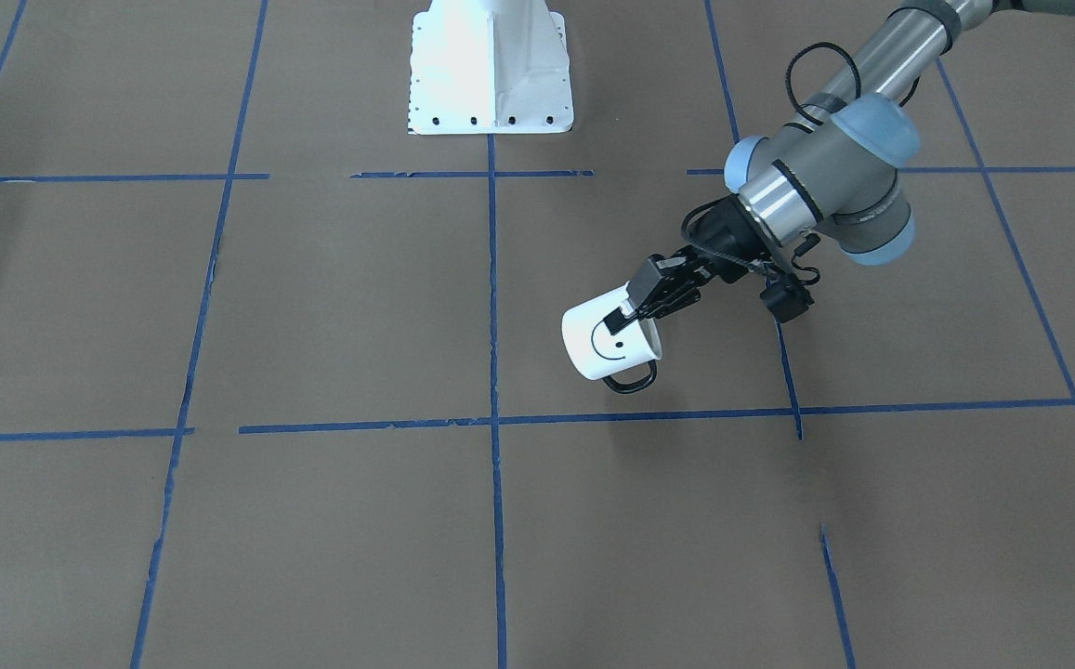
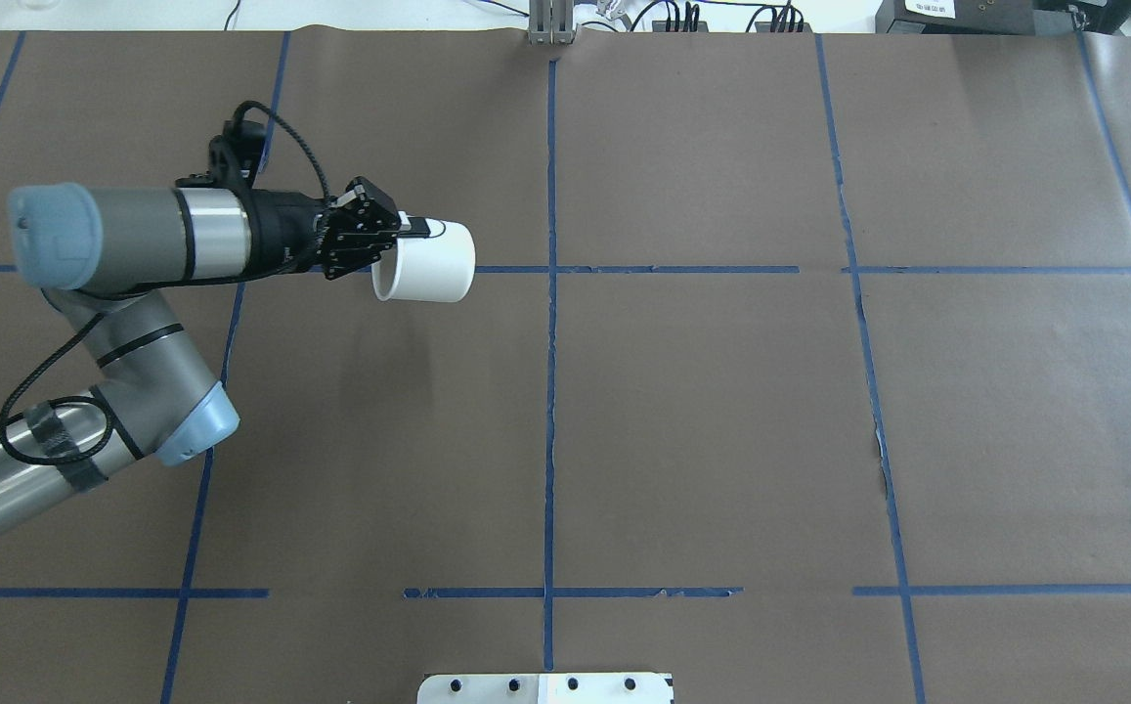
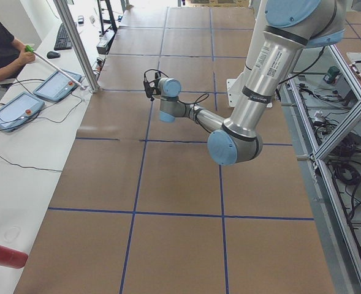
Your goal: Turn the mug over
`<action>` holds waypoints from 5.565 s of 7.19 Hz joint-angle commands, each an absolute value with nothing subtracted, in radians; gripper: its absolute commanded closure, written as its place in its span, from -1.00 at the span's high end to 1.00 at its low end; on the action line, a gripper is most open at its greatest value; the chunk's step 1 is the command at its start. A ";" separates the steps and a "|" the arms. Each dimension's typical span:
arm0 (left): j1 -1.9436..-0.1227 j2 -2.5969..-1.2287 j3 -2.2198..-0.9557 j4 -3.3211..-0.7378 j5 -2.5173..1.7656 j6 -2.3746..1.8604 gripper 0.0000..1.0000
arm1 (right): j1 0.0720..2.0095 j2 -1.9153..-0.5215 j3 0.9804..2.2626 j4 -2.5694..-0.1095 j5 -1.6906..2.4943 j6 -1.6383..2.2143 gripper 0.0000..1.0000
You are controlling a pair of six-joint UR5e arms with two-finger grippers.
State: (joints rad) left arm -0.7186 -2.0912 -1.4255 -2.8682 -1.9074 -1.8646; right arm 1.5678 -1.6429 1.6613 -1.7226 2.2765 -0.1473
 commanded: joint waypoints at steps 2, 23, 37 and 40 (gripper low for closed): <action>-0.622 -2.320 -1.431 -2.302 -1.814 -1.649 -1.00 | 1.568 -1.643 1.661 -1.723 2.276 -0.147 1.00; -0.471 -2.657 -1.261 -1.508 -1.647 -1.480 1.00 | 1.568 -1.643 1.661 -1.723 2.276 -0.147 1.00; -1.610 -1.658 -1.728 -1.459 -2.326 0.143 1.00 | 1.568 -1.643 1.661 -1.723 2.276 -0.147 1.00; -1.618 -1.496 -1.692 -1.453 -2.345 0.229 1.00 | 1.568 -1.643 1.661 -1.723 2.276 -0.147 1.00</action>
State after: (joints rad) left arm -1.6124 -1.5421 -1.7017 -1.4510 -2.3391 0.2081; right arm 1.5677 -1.6429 1.6613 -1.7227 2.2764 -0.1473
